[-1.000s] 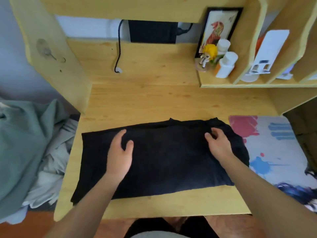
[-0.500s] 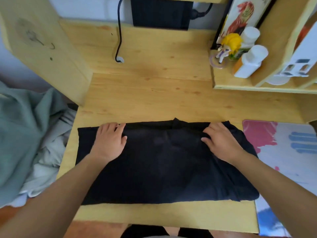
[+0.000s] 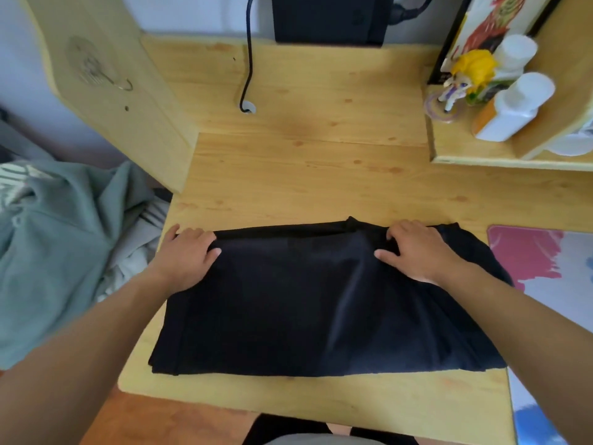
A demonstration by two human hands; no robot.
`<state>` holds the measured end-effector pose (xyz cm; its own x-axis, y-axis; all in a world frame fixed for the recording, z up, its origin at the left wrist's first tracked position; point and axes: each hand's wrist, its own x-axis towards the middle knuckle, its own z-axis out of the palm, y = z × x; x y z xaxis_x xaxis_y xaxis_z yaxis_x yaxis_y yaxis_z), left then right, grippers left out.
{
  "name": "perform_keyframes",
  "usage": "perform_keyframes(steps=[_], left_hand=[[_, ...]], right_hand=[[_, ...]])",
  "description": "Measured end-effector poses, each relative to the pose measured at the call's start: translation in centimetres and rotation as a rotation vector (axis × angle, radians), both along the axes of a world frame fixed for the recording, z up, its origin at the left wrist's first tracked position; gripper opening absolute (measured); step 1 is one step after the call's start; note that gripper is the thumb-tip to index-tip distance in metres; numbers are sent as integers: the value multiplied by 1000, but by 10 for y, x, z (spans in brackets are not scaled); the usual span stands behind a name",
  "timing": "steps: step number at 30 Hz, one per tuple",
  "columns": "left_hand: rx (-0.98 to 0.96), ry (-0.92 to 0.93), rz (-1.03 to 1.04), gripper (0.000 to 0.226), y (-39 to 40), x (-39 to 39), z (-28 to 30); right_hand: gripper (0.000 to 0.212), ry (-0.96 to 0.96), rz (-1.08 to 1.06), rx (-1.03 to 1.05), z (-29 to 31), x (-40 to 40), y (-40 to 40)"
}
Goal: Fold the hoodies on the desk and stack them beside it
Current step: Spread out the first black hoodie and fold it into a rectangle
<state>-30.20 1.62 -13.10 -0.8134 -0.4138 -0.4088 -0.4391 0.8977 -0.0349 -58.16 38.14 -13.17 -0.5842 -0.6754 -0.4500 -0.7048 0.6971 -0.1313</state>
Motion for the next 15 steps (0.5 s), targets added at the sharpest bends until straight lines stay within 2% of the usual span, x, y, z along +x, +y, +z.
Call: perform_keyframes(steps=[3, 5, 8, 12, 15], left_hand=[[0, 78, -30, 28, -9, 2, 2], [77, 173, -9, 24, -5, 0, 7], [161, 194, 57, 21, -1, 9, 17], [168, 336, 87, 22, -16, 26, 33], [226, 250, 176, 20, -24, 13, 29]], right_hand=[[66, -53, -15, -93, 8, 9, -8], [67, -97, -41, -166, 8, 18, -22], [49, -126, -28, -181, 6, 24, -37], [29, -117, -39, -371, 15, 23, -40], [22, -165, -93, -260, 19, 25, -51]])
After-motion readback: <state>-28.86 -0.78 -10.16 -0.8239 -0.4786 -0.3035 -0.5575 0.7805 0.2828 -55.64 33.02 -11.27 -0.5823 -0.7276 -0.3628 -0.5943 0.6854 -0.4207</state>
